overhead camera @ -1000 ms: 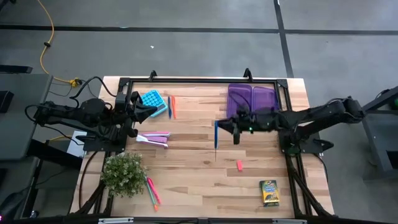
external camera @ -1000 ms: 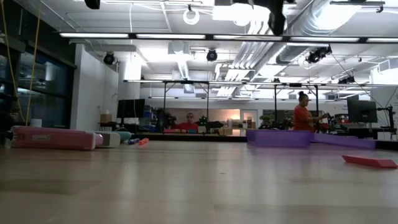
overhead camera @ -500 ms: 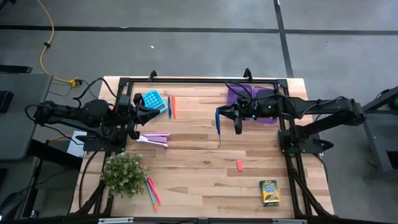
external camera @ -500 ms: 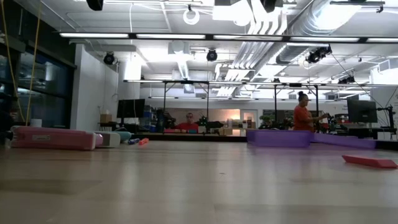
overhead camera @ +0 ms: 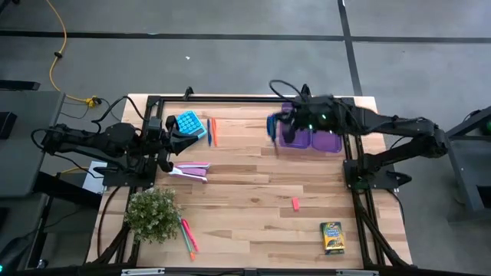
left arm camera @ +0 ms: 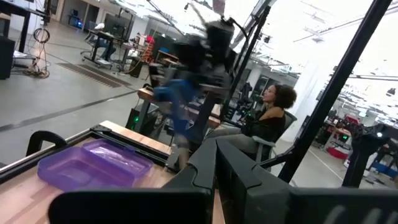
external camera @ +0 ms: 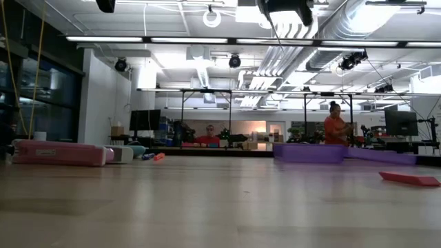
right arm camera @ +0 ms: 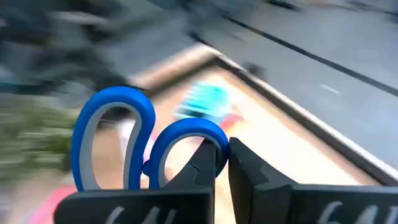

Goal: Pack school essentials
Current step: Put the blue scissors into the violet supply box

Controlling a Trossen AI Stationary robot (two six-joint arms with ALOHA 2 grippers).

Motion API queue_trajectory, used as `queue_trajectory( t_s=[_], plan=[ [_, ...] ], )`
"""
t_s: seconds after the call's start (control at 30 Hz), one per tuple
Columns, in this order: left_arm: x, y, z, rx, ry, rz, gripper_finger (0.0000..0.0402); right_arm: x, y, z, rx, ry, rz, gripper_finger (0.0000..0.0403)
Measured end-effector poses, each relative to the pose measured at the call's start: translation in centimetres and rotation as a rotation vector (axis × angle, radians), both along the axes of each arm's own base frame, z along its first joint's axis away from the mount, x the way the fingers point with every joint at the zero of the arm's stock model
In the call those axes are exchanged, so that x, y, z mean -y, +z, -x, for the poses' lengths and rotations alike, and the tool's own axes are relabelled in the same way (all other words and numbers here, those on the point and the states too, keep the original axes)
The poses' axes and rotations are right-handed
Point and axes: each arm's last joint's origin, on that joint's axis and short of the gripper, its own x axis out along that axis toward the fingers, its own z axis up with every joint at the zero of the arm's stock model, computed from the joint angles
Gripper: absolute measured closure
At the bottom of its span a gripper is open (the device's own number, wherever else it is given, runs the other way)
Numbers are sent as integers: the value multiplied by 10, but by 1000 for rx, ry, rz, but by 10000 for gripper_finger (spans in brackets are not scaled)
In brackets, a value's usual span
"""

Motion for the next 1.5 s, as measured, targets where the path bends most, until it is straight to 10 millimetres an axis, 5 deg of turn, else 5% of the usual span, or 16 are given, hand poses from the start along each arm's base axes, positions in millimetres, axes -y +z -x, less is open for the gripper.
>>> queue_trajectory(
  t_s=[0.2, 0.47, 0.6, 0.97, 1.5],
  plan=[
    [0, -1, -2, -5, -12, 15, 401, 57, -13, 14, -259, -323, 3, 403],
    [0, -1, -2, -2, -14, 24, 401, 117, -91, 21, -478, -585, -192, 403],
    [0, -1, -2, -2, 5, 25, 401, 137, -111, 18, -490, -632, -223, 403],
    [-1, -1, -2, -6, 27, 11, 401, 164, -165, 10, -714, -586, -271, 403],
    [-1, -1, -1, -8, 47, 4, 401, 183, -207, 12, -802, -504, -425, 403]
  ],
)
